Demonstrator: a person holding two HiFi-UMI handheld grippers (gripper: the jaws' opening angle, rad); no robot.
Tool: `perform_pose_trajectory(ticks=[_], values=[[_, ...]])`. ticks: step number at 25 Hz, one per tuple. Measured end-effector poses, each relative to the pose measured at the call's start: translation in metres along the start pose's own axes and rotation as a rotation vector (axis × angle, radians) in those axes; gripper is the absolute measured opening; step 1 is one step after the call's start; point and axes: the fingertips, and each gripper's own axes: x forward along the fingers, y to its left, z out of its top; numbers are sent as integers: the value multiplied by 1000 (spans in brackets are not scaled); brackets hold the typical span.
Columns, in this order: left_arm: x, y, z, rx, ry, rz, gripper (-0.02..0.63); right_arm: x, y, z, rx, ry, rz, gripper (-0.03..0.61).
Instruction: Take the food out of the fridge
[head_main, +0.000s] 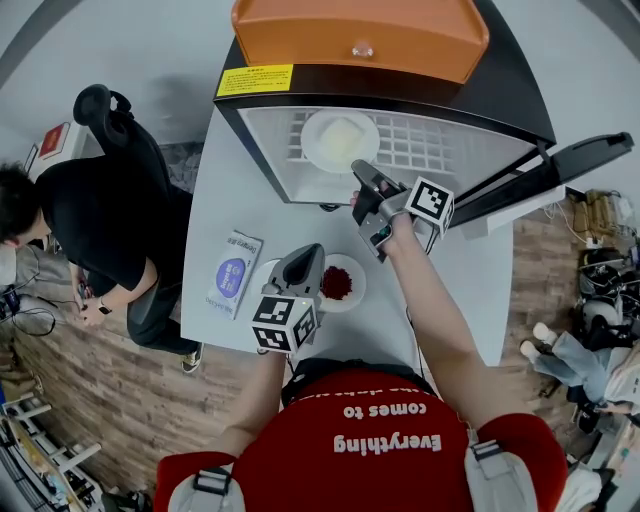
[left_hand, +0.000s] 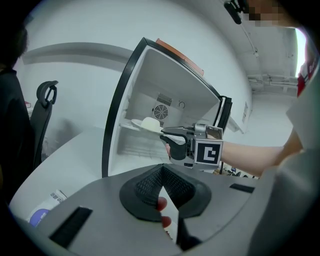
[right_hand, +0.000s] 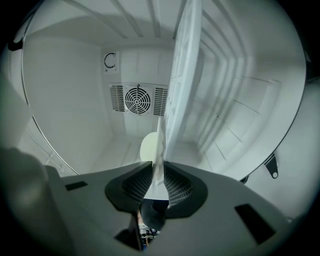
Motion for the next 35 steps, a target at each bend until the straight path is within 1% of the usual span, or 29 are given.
perform_pose_trajectory(ticks=[5, 7, 12, 24, 28, 32, 35], values=[[-3, -2, 5, 11, -14, 3, 6, -1, 0, 0, 59, -20, 28, 71], [-6, -1, 6, 11, -20, 9, 6, -1, 2, -1, 74, -23, 37, 32], [-12, 1, 9, 25, -35, 26, 6, -2, 3, -1, 98, -25, 41, 26], [-25, -5, 21, 59, -70, 42, 6, -16, 11, -5, 86, -15, 56, 26], [-32, -10, 21, 67, -77, 41, 6, -26, 17, -8, 64, -9, 72, 26], [-36, -18, 21, 74, -80, 39, 6, -35, 15, -5, 47, -20, 45, 23], [-37, -21, 22, 77, -80, 36, 6, -40, 13, -4, 51, -23, 45, 23]])
